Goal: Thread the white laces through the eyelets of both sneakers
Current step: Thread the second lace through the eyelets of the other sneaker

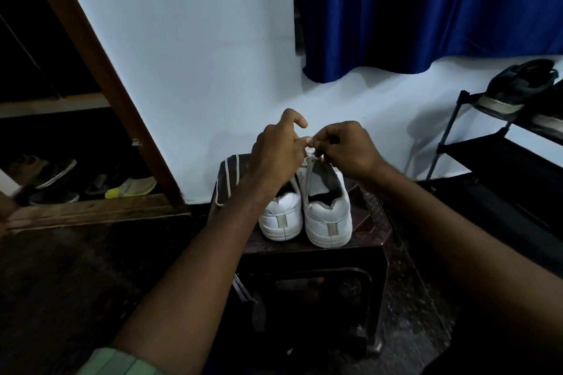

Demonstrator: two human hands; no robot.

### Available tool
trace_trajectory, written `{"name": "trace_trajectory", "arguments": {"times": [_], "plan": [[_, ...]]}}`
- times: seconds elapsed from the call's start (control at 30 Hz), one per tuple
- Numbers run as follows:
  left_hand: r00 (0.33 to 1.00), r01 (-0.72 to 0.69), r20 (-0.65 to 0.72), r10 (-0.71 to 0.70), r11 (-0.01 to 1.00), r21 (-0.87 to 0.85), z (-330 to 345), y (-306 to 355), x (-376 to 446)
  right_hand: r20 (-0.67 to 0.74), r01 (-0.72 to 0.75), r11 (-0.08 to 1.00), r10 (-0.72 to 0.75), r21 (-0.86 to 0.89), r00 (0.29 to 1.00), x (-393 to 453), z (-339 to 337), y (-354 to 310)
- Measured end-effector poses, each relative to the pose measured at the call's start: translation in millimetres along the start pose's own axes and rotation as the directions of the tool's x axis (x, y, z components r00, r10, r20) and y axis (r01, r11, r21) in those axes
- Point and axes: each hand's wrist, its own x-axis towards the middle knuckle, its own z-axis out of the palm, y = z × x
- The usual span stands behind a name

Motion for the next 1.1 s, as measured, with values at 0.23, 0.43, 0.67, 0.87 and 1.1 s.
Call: {"name": "trace_trajectory", "arguments": {"times": [0.23,0.43,0.67,0.87,1.1], "plan": [[0.955,0.156,0.228,-0.189,0.975,0.157,0.7,5.8,-10.4,0.031,0.008,0.967,0.0,-0.256,1.0,-6.2,-4.2,7.4],[0.8,0.577,0.372,-0.471,0.775,-0.26,-7.4,-4.4,-5.3,0.098,0.107,0.944,-0.08,-0.314,0.992,-13.9,-0.9,7.9],[0.729,0.673,0.512,-0.454,0.613,-0.414,-15.8,-11.9,-8.7,0.086,0.146,0.904,-0.122,-0.402,0.989,-22.5,10.5,4.2],[0.717,0.685,0.535,-0.447,0.592,-0.425,-15.8,-15.5,-8.8,0.046,0.114,0.923,-0.104,-0.368,0.993,-24.2,15.8,2.8],[0.718,0.684,0.56,-0.414,0.57,-0.455,-18.7,-20.8,-8.1,-0.009,0.113,0.92,-0.126,-0.374,0.992,-26.5,21.7,1.9]]}}
